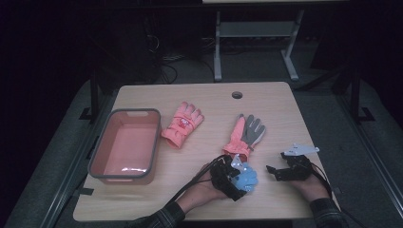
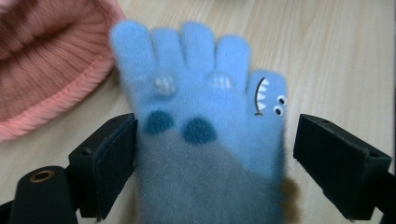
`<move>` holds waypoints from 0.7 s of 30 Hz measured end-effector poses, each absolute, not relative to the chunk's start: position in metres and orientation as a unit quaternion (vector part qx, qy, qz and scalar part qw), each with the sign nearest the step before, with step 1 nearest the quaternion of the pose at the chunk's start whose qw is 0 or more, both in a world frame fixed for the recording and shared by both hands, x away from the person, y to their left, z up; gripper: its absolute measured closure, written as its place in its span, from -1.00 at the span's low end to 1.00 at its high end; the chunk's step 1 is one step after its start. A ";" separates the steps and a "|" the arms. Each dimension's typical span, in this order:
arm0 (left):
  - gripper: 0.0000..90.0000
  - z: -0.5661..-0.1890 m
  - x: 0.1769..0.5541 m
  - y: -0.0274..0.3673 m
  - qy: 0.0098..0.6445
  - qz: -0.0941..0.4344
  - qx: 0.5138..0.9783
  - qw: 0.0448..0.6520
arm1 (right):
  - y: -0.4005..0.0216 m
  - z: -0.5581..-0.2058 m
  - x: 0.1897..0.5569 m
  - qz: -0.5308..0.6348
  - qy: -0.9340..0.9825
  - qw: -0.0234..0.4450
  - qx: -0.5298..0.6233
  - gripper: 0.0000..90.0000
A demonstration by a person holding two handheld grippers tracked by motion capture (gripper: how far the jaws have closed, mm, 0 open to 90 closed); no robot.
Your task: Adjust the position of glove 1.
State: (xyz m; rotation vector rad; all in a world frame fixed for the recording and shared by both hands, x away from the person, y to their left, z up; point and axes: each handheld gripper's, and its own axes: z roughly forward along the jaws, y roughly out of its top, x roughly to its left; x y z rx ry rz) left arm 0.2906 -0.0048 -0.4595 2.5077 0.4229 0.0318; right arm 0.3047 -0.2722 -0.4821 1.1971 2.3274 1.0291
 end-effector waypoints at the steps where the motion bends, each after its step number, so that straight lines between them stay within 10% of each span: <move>1: -0.71 -0.461 0.290 -0.005 0.156 0.022 0.944 0.291 | -0.272 -0.482 0.305 0.361 0.816 0.164 0.420 -0.63; 21: 0.04 -0.457 0.286 0.000 0.132 0.036 0.945 0.296 | -0.272 -0.482 0.304 0.362 0.818 0.164 0.415 -0.63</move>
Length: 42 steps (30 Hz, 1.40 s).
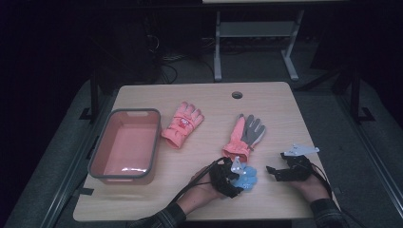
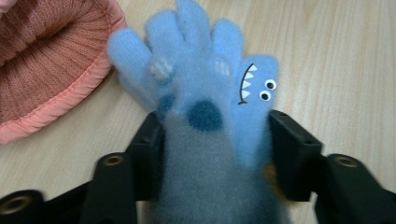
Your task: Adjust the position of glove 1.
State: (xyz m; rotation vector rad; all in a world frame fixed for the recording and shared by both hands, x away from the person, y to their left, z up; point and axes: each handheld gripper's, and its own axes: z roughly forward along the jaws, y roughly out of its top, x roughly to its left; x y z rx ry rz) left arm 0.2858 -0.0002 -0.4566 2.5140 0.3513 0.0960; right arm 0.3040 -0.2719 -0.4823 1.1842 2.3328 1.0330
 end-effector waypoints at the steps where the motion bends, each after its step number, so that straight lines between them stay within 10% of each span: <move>1: 0.09 -0.456 0.286 0.000 0.132 0.035 0.945 0.296 | -0.272 -0.482 0.304 0.362 0.818 0.164 0.415 -0.63; 14: 0.65 -0.453 0.291 0.002 0.131 0.012 0.947 0.292 | -0.272 -0.482 0.304 0.362 0.818 0.164 0.416 -0.63; 42: 0.69 -0.425 0.309 0.043 0.182 -0.044 0.912 0.364 | -0.273 -0.482 0.303 0.362 0.818 0.163 0.416 -0.63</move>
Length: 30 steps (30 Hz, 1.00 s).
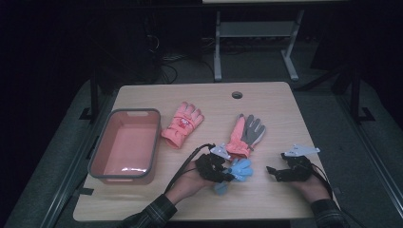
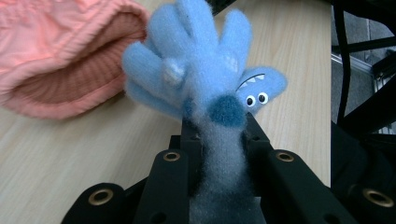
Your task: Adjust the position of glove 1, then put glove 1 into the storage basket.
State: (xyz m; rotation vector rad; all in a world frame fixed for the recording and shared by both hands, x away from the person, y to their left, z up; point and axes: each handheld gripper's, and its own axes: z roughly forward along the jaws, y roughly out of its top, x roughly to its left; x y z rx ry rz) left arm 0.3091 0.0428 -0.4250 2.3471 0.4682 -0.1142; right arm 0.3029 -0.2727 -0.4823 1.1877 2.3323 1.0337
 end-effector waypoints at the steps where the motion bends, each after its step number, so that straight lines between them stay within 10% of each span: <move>1: 0.69 -0.423 0.310 0.046 0.187 -0.044 0.911 0.366 | -0.273 -0.482 0.303 0.362 0.818 0.163 0.416 -0.63; 30: 0.68 -0.369 0.342 0.141 0.283 0.011 0.875 0.394 | -0.271 -0.483 0.305 0.359 0.819 0.161 0.417 -0.71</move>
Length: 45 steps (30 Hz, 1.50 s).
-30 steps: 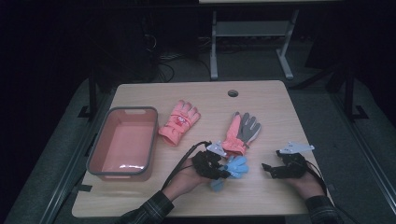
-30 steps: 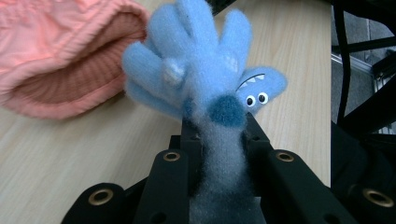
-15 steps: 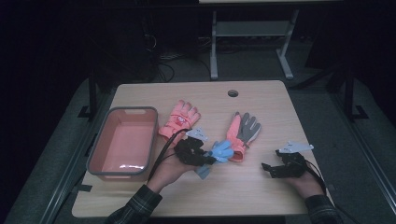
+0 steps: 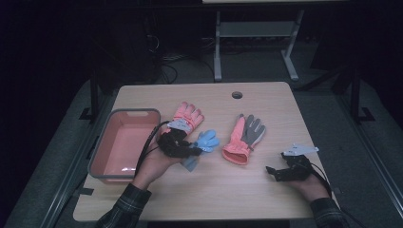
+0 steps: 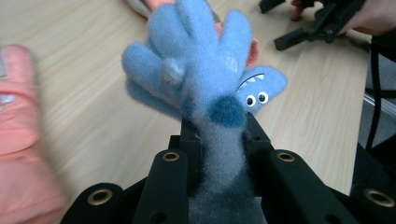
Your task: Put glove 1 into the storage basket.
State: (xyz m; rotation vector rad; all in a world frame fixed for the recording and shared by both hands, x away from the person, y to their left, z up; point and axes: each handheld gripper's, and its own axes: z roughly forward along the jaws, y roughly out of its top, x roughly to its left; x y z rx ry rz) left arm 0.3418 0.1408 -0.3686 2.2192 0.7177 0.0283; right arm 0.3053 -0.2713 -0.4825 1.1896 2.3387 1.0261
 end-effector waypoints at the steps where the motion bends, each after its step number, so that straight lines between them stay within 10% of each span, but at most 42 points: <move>1: 0.68 -0.367 0.343 0.145 0.285 0.013 0.874 0.393 | -0.271 -0.483 0.305 0.359 0.819 0.161 0.417 -0.71; 45: 0.65 -0.383 0.376 0.304 0.478 0.117 0.815 0.306 | -0.270 -0.483 0.306 0.359 0.821 0.158 0.414 -0.76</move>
